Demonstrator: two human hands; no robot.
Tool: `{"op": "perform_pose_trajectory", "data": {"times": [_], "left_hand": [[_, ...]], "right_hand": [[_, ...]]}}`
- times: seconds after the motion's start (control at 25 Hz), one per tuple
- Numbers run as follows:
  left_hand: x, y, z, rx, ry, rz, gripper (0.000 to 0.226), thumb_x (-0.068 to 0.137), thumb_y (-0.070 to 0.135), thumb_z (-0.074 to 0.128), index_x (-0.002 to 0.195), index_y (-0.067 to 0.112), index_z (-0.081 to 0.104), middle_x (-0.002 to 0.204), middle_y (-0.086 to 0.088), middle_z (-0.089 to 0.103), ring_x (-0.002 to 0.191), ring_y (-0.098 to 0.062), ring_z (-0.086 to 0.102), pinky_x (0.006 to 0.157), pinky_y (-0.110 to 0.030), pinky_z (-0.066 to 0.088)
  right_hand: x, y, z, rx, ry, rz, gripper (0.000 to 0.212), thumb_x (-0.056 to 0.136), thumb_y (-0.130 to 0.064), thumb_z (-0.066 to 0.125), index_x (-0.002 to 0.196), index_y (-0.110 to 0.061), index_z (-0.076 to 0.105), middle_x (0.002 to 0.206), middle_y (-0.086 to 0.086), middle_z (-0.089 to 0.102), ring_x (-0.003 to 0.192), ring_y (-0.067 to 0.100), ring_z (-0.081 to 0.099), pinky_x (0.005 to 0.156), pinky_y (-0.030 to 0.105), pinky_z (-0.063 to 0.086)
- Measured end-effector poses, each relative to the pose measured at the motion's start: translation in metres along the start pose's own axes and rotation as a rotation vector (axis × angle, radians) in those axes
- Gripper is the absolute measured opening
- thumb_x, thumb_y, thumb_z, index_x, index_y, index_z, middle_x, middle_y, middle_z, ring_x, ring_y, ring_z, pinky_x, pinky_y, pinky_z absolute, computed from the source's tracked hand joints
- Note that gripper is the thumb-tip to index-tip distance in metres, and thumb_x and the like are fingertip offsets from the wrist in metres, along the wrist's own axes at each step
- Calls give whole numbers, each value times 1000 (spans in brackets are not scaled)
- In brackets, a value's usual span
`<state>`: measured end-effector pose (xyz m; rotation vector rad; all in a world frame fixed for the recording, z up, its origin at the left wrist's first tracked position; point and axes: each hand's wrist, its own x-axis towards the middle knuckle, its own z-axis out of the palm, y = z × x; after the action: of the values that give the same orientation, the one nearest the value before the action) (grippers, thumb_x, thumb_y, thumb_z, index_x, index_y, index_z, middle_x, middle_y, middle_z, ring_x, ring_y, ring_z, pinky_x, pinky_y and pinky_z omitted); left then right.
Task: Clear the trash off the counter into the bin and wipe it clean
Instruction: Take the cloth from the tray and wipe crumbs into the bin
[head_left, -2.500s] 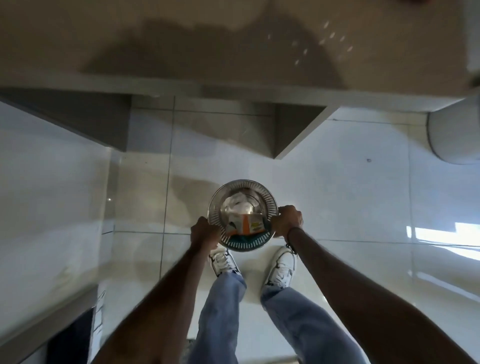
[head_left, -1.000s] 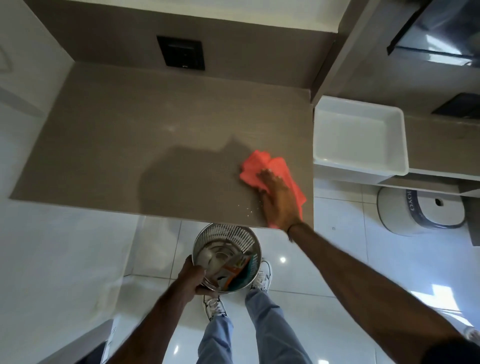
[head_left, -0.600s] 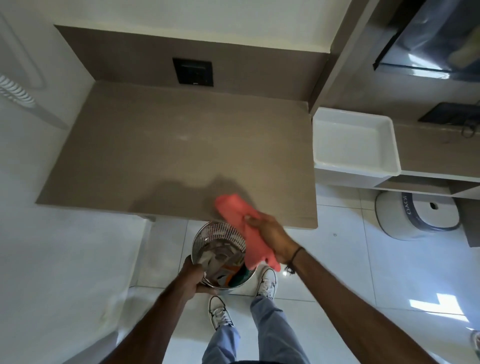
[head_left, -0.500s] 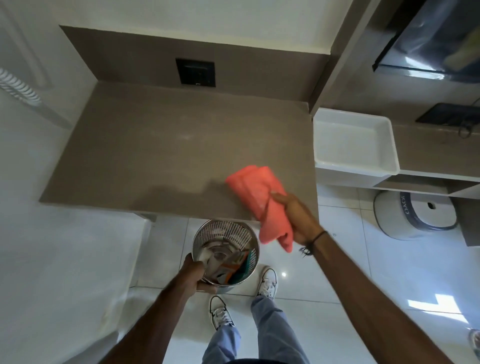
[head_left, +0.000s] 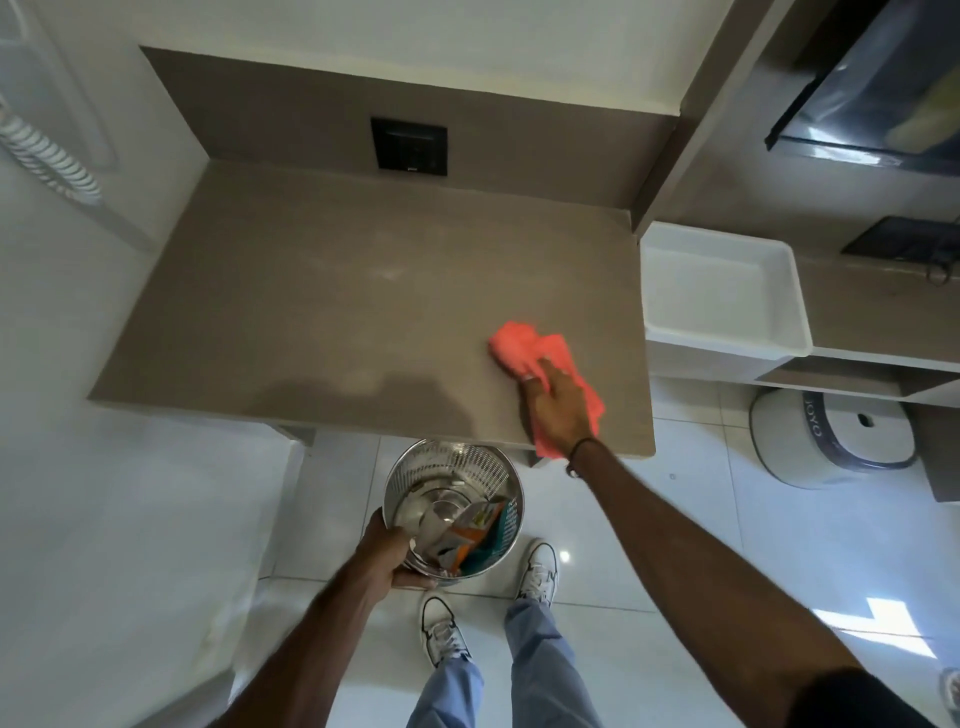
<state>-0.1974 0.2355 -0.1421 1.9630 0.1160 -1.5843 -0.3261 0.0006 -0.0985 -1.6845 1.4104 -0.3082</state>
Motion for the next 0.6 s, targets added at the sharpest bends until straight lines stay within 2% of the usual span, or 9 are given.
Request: {"op": "perform_pose_trajectory", "data": {"times": [0.08,0.12,0.2,0.28,0.32,0.4,0.48,0.52,0.6], "left_hand": [[-3,0,-3,-9,10,-1,33,100,27,63,129,13,57,119,-23,75,91,-45,79,76,-66,64],[-5,0,-3,-17,14,-4,35,100,28,63,130,12,57,120,-24,74,92,-46,79,77,-67,64],[-6,1,-6,-24,14,-3,36,101,28,62,132,11,56,123,-25,73,96,-47,78,78,-68,63],[-5,-1,-10,-40,24,-9,36,102,22,59,135,10,55,128,-26,70,99,-48,76,79,-68,62],[-4,-2,-12,-46,16,-10,37,102,21,59,137,10,54,129,-26,69,99,-49,76,79,-68,63],[-5,-2,-16,-45,4,-7,43,100,28,64,138,11,52,131,-26,68,99,-49,76,77,-66,64],[-5,-2,-15,-46,18,-14,45,100,27,65,140,14,49,136,-25,64,102,-50,75,78,-66,64],[-5,-2,-13,-42,30,-23,46,100,25,65,141,15,47,139,-24,61,104,-51,73,78,-66,64],[-7,-3,-9,-25,49,-28,48,99,24,65,143,17,45,142,-24,58,108,-51,71,76,-65,65]], "right_hand": [[-30,-11,30,85,-207,-33,45,101,-29,51,143,-13,53,152,13,49,137,29,49,117,43,36],[-46,-15,43,156,-309,-16,42,100,-28,51,140,-15,56,149,12,53,129,28,55,110,46,45],[-71,-20,58,365,-453,110,33,98,-23,52,127,-17,66,125,8,70,99,21,66,84,35,57],[-80,-26,53,544,-476,270,27,93,-16,56,116,-13,70,94,6,75,78,22,67,67,29,57],[-79,-28,45,607,-455,315,27,91,-16,57,114,-11,69,86,7,74,76,25,66,67,31,57],[-67,-32,16,755,-388,360,33,88,-20,58,118,-8,65,89,12,72,81,30,67,74,37,57],[-46,-34,-21,862,-208,331,37,86,-20,58,119,-6,65,96,16,73,87,33,67,77,40,57],[-35,-34,-39,833,-73,269,33,85,-20,57,113,-8,68,96,15,75,87,34,68,76,39,58],[-17,-35,-64,497,205,108,26,87,-22,52,105,-18,70,104,14,76,93,35,69,77,39,57]]}}
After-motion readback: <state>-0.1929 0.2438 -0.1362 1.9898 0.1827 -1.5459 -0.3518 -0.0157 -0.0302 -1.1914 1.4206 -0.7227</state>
